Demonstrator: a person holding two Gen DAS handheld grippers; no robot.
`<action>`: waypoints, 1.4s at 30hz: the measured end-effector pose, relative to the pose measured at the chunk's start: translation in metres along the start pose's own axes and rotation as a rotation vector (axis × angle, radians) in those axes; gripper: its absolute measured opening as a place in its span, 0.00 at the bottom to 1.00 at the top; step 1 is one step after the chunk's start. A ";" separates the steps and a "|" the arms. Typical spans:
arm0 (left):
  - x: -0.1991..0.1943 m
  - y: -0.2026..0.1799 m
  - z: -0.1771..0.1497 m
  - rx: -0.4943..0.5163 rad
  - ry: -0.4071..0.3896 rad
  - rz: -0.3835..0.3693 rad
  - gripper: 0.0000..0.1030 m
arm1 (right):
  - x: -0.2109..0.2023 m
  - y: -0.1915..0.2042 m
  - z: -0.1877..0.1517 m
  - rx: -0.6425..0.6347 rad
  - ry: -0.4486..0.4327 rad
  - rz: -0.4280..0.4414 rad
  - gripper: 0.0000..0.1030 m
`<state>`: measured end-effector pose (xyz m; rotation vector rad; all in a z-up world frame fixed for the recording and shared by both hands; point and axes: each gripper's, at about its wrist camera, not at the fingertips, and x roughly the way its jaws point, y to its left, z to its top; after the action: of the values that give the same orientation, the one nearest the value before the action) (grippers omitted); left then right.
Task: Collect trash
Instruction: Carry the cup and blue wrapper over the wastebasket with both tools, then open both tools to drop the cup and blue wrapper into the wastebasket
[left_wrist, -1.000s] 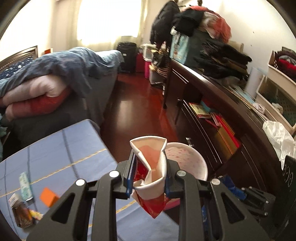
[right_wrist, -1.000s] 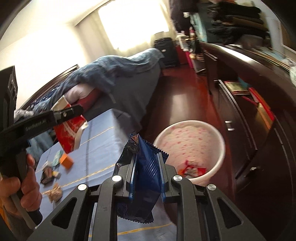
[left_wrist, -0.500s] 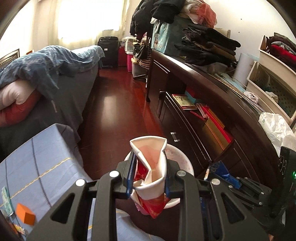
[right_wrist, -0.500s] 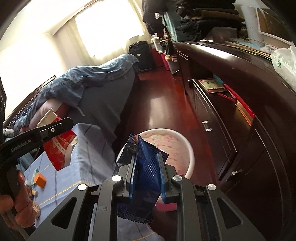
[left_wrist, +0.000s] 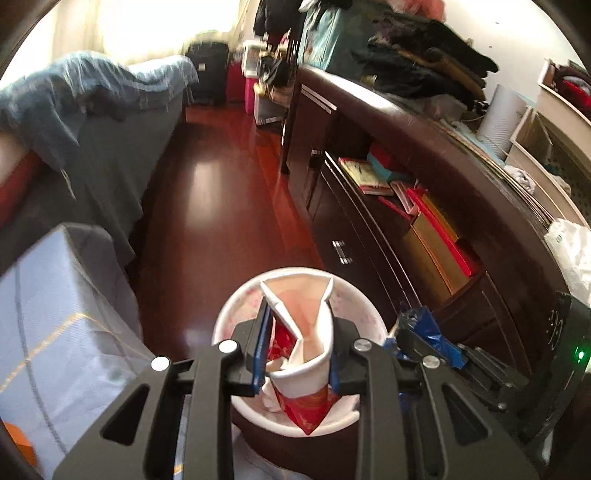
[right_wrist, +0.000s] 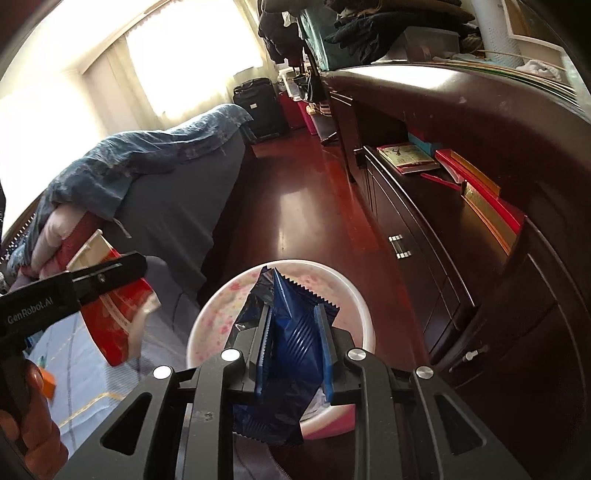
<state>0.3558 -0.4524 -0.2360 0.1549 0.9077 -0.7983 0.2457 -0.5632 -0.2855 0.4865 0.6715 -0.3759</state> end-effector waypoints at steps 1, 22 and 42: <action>0.006 0.002 0.000 -0.006 0.009 -0.003 0.26 | 0.004 0.000 0.001 -0.003 -0.002 -0.004 0.22; -0.055 0.021 -0.001 -0.027 -0.186 0.158 0.89 | -0.008 0.029 -0.013 -0.093 0.001 -0.076 0.77; -0.170 0.115 -0.075 -0.196 -0.188 0.454 0.95 | -0.077 0.150 -0.065 -0.312 0.123 0.169 0.88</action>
<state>0.3247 -0.2441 -0.1780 0.1056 0.7299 -0.2942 0.2293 -0.3905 -0.2324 0.2670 0.7863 -0.0783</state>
